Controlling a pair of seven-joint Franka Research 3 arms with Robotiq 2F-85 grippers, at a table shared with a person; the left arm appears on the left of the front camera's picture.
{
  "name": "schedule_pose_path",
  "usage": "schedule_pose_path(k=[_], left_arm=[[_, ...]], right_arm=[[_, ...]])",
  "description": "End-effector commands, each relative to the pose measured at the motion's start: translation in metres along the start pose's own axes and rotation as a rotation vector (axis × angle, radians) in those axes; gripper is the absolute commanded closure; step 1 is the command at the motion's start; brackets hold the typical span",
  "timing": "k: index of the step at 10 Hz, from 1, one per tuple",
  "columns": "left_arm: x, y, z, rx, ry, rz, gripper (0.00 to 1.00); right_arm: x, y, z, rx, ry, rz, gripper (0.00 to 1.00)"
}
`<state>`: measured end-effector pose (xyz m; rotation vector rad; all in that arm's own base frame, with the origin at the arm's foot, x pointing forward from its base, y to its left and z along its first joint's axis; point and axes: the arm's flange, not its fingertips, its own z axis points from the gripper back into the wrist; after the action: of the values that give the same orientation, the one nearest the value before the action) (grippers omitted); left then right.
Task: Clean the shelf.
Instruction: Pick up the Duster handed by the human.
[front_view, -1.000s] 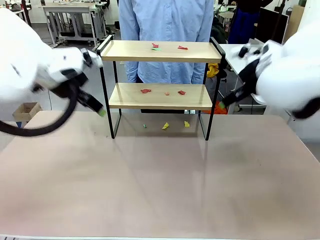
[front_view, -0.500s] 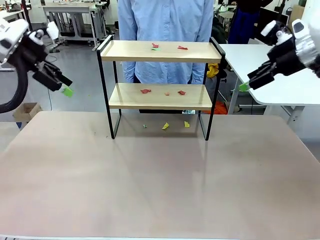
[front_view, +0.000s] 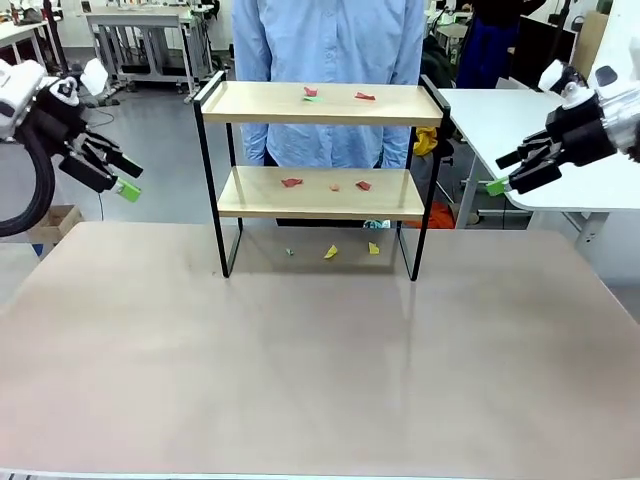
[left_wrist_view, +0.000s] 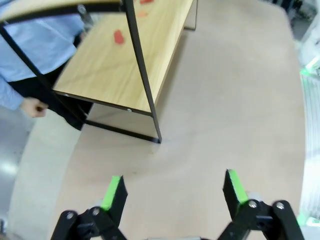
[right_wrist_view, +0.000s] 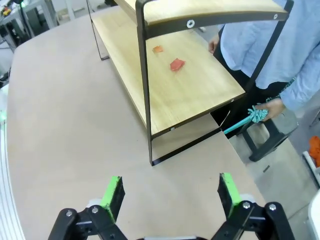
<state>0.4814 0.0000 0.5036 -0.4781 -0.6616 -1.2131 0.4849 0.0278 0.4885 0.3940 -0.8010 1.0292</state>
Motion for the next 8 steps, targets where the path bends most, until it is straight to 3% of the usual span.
schedule_pose_path(k=[1, 4, 5, 8], left_arm=[[0.002, -0.004, 0.006, -0.006, -0.007, 0.012, 0.0], [0.004, -0.003, 0.003, 0.003, 0.008, 0.003, 0.0], [-0.001, 0.036, -0.01, -0.012, -0.107, -0.033, 0.0], [-0.032, 0.083, -0.012, -0.093, -0.278, -0.114, 0.0]], right_arm=[[0.007, 0.002, 0.012, -0.015, -0.002, -0.02, 0.0], [0.005, 0.004, 0.006, -0.018, 0.018, 0.002, 0.0], [-0.015, -0.055, -0.01, 0.057, -0.099, 0.0, 0.0], [-0.056, -0.107, -0.022, 0.155, -0.265, 0.033, 0.0]])
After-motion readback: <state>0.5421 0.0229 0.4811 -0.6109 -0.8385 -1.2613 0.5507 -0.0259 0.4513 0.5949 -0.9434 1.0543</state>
